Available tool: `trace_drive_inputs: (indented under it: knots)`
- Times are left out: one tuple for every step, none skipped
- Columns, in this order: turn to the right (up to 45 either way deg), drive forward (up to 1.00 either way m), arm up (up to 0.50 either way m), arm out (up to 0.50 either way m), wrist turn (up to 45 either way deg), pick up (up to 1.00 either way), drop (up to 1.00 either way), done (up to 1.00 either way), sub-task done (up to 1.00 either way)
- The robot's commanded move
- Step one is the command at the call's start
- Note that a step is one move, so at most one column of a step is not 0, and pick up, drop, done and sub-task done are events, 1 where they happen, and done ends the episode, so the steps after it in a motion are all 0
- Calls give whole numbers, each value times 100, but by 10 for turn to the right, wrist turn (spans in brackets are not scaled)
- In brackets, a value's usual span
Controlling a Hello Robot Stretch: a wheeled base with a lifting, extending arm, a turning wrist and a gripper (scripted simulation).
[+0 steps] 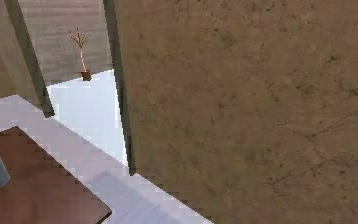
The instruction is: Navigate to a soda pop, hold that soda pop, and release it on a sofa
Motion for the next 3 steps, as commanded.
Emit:
trace_drive_inputs:
  knots:
    - [0,45,0,0,0,0,0,0,0]
    - [-60,0,0,0,0,0,0,0,0]
    - [0,20,0,0,0,0,0,0,0]
